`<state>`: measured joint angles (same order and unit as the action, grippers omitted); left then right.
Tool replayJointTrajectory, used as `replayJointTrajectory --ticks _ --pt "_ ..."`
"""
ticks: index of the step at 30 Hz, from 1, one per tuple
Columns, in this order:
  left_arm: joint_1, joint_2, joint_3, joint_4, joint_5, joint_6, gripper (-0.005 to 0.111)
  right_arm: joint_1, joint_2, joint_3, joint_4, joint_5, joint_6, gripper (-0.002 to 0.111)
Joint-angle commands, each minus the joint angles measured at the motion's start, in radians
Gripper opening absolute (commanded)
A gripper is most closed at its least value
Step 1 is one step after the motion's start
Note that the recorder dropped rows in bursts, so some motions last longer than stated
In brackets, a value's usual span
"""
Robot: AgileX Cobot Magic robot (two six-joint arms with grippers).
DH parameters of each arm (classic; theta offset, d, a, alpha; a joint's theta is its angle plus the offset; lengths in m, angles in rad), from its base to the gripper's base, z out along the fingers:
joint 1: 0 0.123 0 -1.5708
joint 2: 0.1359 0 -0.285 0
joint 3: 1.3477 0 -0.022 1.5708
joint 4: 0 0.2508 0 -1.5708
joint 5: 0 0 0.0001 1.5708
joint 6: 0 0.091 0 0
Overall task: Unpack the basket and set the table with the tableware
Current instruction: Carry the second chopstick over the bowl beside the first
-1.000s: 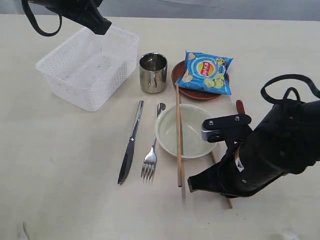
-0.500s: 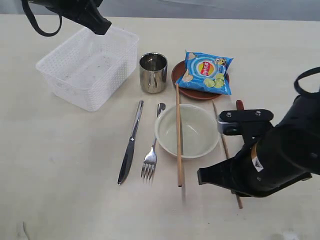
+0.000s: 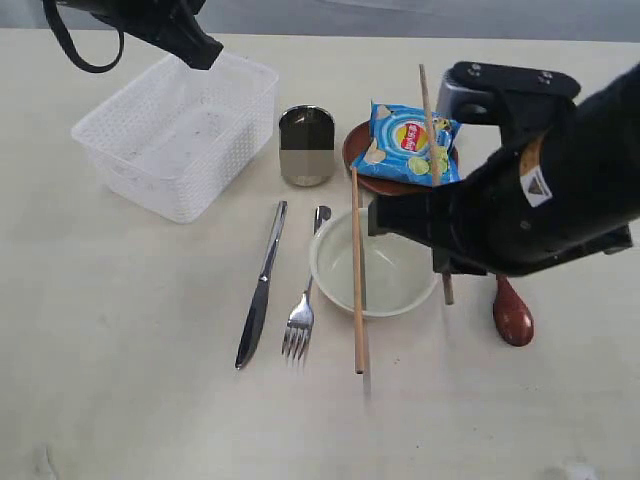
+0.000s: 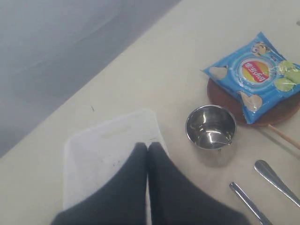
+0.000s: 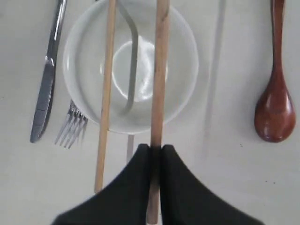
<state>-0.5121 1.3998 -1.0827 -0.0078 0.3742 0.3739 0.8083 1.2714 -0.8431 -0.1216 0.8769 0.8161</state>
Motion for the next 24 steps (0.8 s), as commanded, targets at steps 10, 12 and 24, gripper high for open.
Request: replayJointTrajectory --ticks 10,12,24 --pt "0.002 -0.005 0.006 -0.003 -0.004 -0.005 0.0 0.001 0.283 -0.086 0.05 -0.011 0.004 0.0" --pt "0.002 -0.005 0.006 -0.003 -0.004 -0.005 0.0 0.001 0.288 -0.088 0.075 -0.049 -0.008 0.0" --pt "0.002 -0.005 0.006 -0.003 -0.004 -0.005 0.0 0.017 0.302 -0.086 0.129 -0.061 -0.046 0.0"
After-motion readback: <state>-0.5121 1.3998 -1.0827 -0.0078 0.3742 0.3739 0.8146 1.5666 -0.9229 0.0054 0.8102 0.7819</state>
